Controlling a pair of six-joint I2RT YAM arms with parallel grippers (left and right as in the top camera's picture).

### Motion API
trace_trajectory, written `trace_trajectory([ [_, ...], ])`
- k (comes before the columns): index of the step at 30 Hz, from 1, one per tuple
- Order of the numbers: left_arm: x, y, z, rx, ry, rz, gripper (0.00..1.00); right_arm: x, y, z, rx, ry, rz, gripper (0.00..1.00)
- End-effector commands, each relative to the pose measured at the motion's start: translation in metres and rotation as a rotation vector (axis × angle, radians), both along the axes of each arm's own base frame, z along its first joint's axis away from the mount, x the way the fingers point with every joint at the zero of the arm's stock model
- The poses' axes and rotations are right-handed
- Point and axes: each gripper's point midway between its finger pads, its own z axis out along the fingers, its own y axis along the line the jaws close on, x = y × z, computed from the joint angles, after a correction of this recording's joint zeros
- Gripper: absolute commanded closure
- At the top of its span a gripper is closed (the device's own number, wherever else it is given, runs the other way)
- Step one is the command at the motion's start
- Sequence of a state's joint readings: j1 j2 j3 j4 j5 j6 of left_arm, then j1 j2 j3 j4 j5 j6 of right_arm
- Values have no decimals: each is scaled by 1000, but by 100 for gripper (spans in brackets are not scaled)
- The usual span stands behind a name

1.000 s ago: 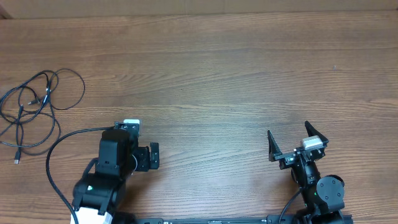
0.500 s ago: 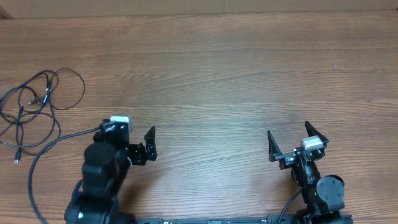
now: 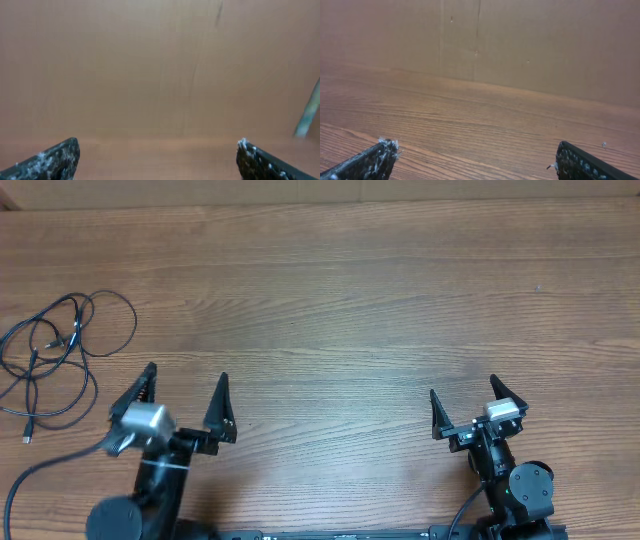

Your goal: Untangle cables

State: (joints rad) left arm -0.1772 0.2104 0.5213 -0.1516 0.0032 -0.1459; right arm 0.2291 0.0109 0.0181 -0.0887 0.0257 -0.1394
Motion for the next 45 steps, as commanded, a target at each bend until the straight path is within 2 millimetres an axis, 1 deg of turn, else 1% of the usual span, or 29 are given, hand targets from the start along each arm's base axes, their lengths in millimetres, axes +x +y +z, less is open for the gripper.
trace_trajectory([
  [1, -7, 1, 9, -5, -94, -2, 1, 0, 1, -2, -6, -6, 4, 0],
  [4, -14, 2, 10, -17, -163, -1, 0, 0, 1, -2, -6, -6, 4, 0],
  [9, -18, 3, -4, -28, -227, -1, 0, 0, 1, -2, -6, -6, 4, 0],
  [12, -16, 2, -7, -36, -273, -1, 0, 0, 1, -2, -6, -6, 4, 0],
  [16, -10, 1, -18, -33, -256, -2, 0, 0, 1, -2, -6, -6, 4, 0],
  [26, 10, -9, -77, -14, -134, -30, 1, 0, 1, -2, -6, -6, 4, 0],
  [33, 20, -11, -112, 1, -60, -31, 1, 0, 1, -2, -6, -6, 4, 0],
  [37, 20, -12, -115, 3, -48, -31, 0, 0, 1, -2, -6, -6, 4, 0],
  [39, 22, -12, -122, 8, -20, -32, 1, 0, 1, -2, -6, -6, 4, 0],
  [41, 24, -12, -140, 23, 55, -32, 1, 0, 1, -2, -6, -6, 4, 0],
  [45, 25, -12, -185, 58, 235, -33, 0, 0, 1, -2, -6, -5, 4, 0],
])
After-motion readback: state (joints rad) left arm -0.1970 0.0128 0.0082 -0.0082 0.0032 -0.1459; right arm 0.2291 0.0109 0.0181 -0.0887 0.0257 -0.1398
